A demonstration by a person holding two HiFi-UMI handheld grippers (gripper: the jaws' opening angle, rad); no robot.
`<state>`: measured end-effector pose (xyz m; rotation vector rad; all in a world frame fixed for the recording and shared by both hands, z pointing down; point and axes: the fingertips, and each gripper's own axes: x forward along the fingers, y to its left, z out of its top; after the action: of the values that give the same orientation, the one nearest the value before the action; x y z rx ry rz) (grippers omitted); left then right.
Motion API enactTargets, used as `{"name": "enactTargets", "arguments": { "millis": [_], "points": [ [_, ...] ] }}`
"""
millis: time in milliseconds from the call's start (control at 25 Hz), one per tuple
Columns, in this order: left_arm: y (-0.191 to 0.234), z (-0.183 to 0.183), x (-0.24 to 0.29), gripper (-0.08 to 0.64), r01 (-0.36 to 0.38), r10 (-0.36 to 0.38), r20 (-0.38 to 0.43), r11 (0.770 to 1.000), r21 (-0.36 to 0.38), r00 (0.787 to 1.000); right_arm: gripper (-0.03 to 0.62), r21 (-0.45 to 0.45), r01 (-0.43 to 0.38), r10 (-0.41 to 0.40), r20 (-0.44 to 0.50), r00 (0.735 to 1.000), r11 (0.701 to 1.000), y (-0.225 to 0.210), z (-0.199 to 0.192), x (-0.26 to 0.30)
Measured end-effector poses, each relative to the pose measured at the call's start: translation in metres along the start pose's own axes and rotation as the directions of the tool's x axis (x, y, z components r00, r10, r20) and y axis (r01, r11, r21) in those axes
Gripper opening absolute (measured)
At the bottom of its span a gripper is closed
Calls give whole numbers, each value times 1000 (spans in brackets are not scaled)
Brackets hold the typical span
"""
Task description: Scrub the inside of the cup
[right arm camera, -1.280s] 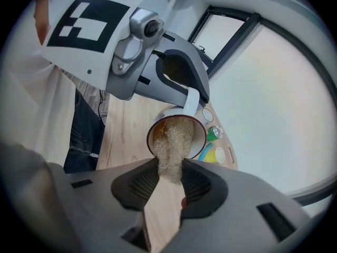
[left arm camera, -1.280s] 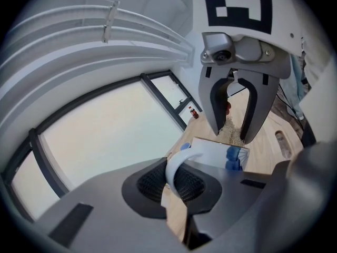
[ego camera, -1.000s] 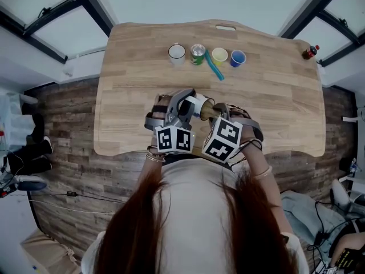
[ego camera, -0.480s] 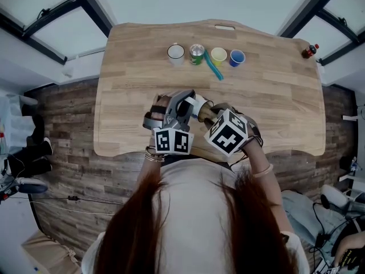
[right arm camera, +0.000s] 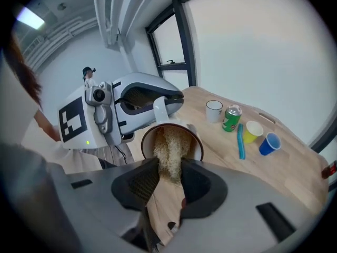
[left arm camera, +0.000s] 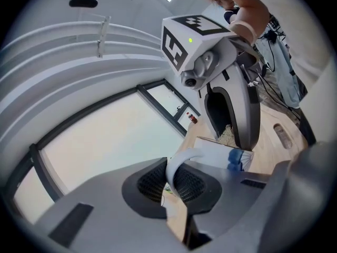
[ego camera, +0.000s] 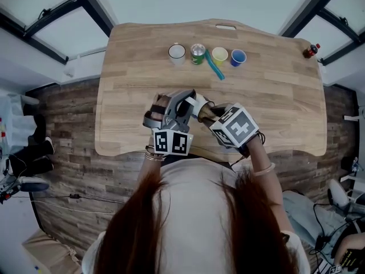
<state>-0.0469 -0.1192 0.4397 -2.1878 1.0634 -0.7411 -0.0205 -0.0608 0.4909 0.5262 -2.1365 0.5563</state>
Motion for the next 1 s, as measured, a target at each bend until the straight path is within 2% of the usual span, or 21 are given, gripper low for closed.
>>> {"name": "enactTargets", "arguments": {
  "millis": [320, 520, 1000],
  "points": [
    [7, -2, -3, 29, -30, 30, 1, 1000, -3, 1000, 130, 163, -116, 100, 102, 990, 980, 2, 9, 1],
    [11, -1, -2, 29, -41, 41, 2, 999, -3, 999, 130, 240, -186, 150, 162, 975, 953, 2, 13, -1],
    [11, 1, 0, 29, -43, 43, 3, 999, 0, 999, 129, 324, -290, 216, 245, 945, 901, 1, 14, -3]
  ]
}}
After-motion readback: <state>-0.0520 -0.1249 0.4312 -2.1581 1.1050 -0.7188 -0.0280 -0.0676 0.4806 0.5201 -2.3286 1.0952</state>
